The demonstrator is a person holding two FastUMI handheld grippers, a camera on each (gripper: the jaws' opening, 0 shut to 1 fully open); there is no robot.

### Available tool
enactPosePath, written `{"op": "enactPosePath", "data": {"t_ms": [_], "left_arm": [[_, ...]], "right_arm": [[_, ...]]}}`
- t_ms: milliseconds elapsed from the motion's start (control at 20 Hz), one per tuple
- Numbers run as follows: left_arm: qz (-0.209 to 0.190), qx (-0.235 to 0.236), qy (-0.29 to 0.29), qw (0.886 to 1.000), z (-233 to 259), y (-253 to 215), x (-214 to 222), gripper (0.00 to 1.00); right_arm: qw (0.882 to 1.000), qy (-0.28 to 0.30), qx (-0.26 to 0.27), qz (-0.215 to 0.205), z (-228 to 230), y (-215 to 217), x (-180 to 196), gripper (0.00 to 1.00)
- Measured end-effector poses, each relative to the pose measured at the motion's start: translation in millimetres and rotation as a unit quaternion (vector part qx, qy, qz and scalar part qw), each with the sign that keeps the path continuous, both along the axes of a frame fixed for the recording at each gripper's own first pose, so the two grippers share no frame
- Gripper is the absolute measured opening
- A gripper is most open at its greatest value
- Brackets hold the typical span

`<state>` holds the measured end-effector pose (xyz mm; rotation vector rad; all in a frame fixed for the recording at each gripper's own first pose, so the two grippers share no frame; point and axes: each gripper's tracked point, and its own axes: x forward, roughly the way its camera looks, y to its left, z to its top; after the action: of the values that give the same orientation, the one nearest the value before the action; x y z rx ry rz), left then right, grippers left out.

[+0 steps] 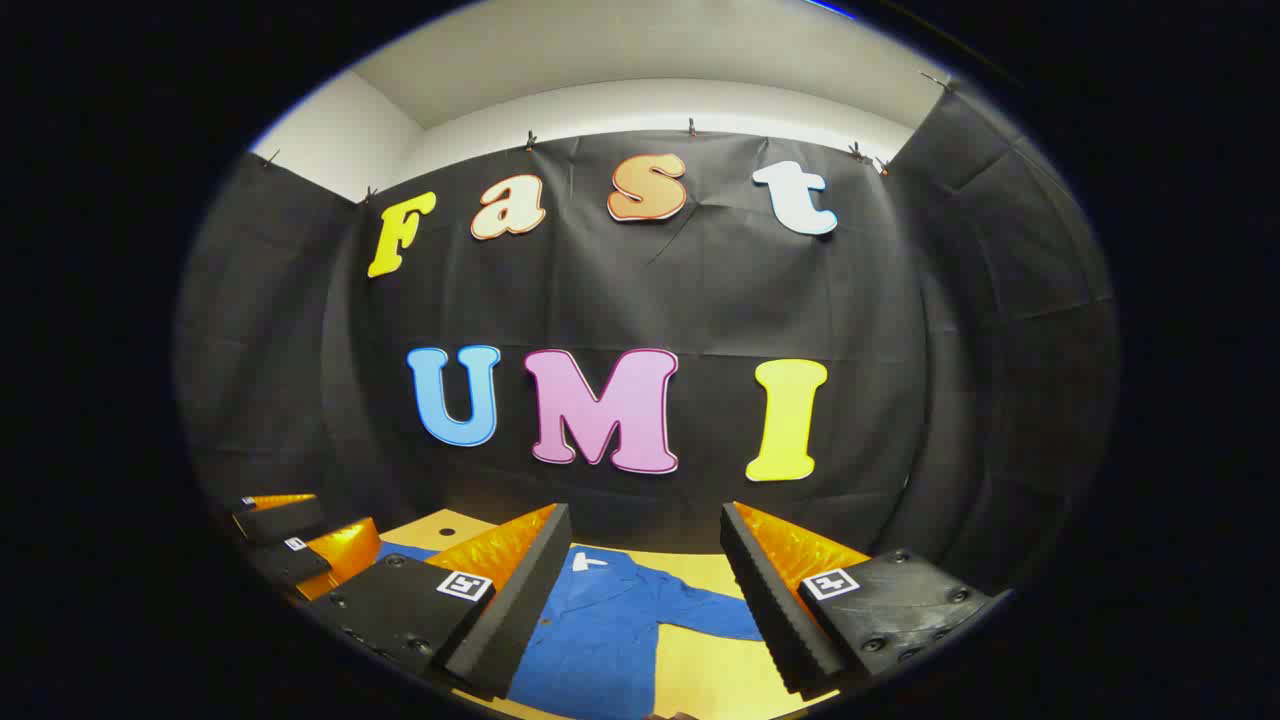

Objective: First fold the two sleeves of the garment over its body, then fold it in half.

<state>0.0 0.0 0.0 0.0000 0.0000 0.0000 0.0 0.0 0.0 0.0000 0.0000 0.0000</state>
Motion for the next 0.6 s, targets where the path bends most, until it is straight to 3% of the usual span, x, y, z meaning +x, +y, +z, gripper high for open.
{"op": "enactPosePath", "data": {"t_ms": [100,150,200,600], "left_arm": [[-0.013,0.001,-0.015,1.000,8.5,2.9,6.6,0.81],[-0.020,0.003,-0.010,1.000,9.6,3.7,9.8,0.80],[-0.027,0.003,-0.008,1.000,7.6,5.3,11.1,0.80],[-0.034,-0.001,-0.008,0.999,8.7,26.3,23.0,0.80]], "right_arm": [[1.000,-0.017,-0.011,-0.018,9.0,-2.4,2.5,0.91],[1.000,-0.012,-0.010,-0.027,8.3,-2.8,3.9,1.00],[0.999,-0.011,-0.004,-0.031,7.4,2.9,5.2,0.91],[0.999,-0.022,-0.018,-0.031,11.1,28.7,10.4,0.96]]}}
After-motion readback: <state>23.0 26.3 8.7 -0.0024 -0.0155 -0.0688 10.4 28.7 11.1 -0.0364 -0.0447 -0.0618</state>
